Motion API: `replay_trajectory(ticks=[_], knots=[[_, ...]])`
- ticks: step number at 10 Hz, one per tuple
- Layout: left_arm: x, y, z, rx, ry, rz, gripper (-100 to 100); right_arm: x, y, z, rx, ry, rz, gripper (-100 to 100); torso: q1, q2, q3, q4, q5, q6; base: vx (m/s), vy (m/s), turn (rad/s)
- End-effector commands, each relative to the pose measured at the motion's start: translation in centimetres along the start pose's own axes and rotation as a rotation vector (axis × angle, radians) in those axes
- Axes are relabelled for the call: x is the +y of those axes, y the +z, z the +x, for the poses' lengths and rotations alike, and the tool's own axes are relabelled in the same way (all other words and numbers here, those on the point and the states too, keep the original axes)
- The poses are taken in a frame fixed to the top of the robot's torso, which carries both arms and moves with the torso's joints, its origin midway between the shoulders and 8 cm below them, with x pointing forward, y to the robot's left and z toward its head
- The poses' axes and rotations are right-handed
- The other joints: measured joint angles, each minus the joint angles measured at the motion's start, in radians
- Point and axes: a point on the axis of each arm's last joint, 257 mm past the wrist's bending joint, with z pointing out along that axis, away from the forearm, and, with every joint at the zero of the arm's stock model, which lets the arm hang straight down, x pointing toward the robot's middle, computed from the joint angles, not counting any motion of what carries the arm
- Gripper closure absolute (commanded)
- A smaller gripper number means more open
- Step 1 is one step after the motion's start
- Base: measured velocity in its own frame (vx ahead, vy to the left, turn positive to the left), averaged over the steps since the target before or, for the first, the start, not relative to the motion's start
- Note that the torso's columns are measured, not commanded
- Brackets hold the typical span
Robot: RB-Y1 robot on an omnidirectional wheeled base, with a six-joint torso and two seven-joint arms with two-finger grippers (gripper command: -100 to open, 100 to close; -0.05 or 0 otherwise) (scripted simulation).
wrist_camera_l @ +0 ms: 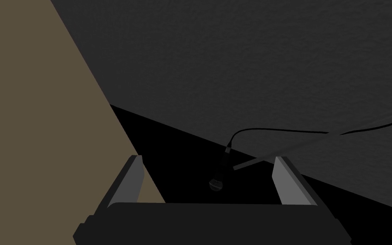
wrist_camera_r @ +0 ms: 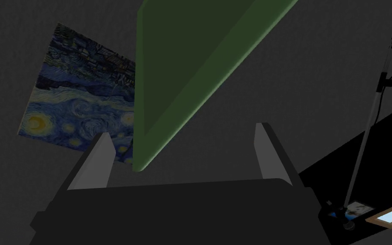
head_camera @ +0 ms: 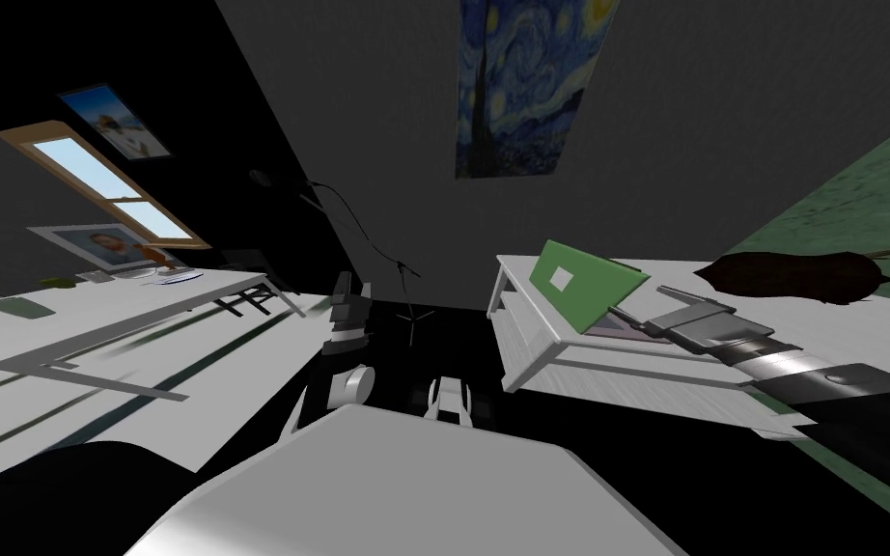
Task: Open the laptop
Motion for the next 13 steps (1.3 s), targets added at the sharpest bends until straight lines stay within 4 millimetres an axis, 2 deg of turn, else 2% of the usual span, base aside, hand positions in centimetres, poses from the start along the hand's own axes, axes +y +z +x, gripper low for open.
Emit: replay_trajectory(ticks=[1,8,10,11,13], knots=[[0.0,0.0,0.0,0.0,0.0,0.0,0,-1.5,-0.2,1.1,0.054,-0.086,0.004,-100,-0.001,0.0,0.0,0.0,0.0,0.0,0.004,0.084,-0.001],[0.0,0.0,0.0,0.0,0.0,0.0,0,-8.0,-1.3,1.9,0.201,-0.346,0.023,-100,-0.001,0.001,0.001,0.001,0.0,0.0,0.017,0.093,-0.01],[0.0,0.0,0.0,0.0,0.0,0.0,0,-7.4,-1.1,1.9,0.191,-0.326,0.022,-100,-0.003,0.0,0.0,0.0,-0.001,0.0,0.005,0.023,-0.002],[0.0,0.0,0.0,0.0,0.0,0.0,0,-7.4,-1.1,1.9,0.191,-0.326,0.022,100,-0.004,0.0,0.0,0.0,-0.001,0.0,0.0,0.0,0.0],[0.0,0.0,0.0,0.0,0.0,0.0,0,-8.0,-1.1,2.2,0.175,-0.212,0.031,100,-0.007,0.0,0.001,-0.004,-0.007,0.001,-0.007,-0.074,0.002]])
